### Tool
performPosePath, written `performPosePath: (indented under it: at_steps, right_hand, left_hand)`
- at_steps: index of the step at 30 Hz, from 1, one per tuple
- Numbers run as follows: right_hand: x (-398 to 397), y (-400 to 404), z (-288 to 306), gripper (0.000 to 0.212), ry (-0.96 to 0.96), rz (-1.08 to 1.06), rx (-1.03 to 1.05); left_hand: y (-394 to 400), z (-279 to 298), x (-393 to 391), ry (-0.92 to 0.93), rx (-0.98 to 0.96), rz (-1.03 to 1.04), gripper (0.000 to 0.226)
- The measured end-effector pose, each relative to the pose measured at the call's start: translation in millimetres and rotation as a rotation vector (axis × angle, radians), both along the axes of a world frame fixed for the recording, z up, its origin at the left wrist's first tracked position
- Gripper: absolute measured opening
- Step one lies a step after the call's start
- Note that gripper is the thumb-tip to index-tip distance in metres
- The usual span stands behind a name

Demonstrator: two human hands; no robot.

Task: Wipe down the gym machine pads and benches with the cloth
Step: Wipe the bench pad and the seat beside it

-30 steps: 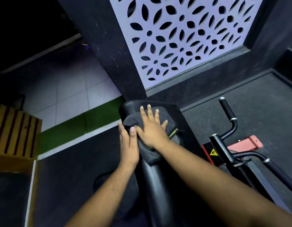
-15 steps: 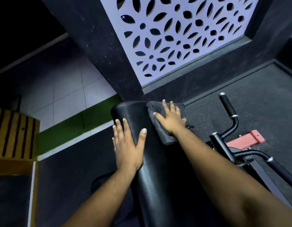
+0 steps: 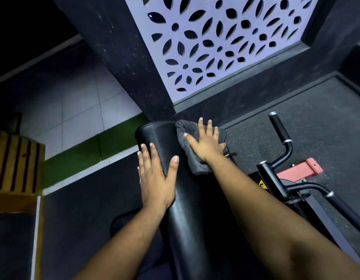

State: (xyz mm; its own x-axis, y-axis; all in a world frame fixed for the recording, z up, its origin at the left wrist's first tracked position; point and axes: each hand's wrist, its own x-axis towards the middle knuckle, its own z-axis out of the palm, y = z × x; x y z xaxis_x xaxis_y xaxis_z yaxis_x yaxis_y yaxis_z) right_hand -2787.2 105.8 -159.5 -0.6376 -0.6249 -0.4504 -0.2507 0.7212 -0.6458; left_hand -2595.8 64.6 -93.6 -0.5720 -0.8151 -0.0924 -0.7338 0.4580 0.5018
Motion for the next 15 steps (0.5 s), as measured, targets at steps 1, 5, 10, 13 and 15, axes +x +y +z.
performPosePath:
  at_steps: [1, 5, 10, 13, 15]
  right_hand:
    - [9.6, 11.6, 1.5, 0.095, 0.001, 0.046, -0.011]
    - [38.7, 74.8, -10.5, 0.097, 0.003, 0.191, -0.034]
    - [-9.5, 26.6, -20.4, 0.083, -0.004, -0.032, 0.018]
    - [2.8, -29.1, 7.5, 0.093, -0.013, -0.096, 0.037]
    - [32.4, -51.8, 38.4, 0.099, 0.090, 0.095, -0.087]
  left_hand:
    - [-0.4, -0.3, -0.1, 0.001, 0.004, -0.004, 0.100]
    - [-0.8, -2.3, 0.7, 0.005, 0.007, -0.014, 0.096]
    - [0.2, -1.2, -0.6, 0.009, 0.004, -0.005, 0.098]
    - [0.0, -1.9, 0.2, 0.042, 0.000, -0.009, 0.105]
    - [-0.7, -1.6, 1.1, 0.090, 0.024, 0.008, 0.115]
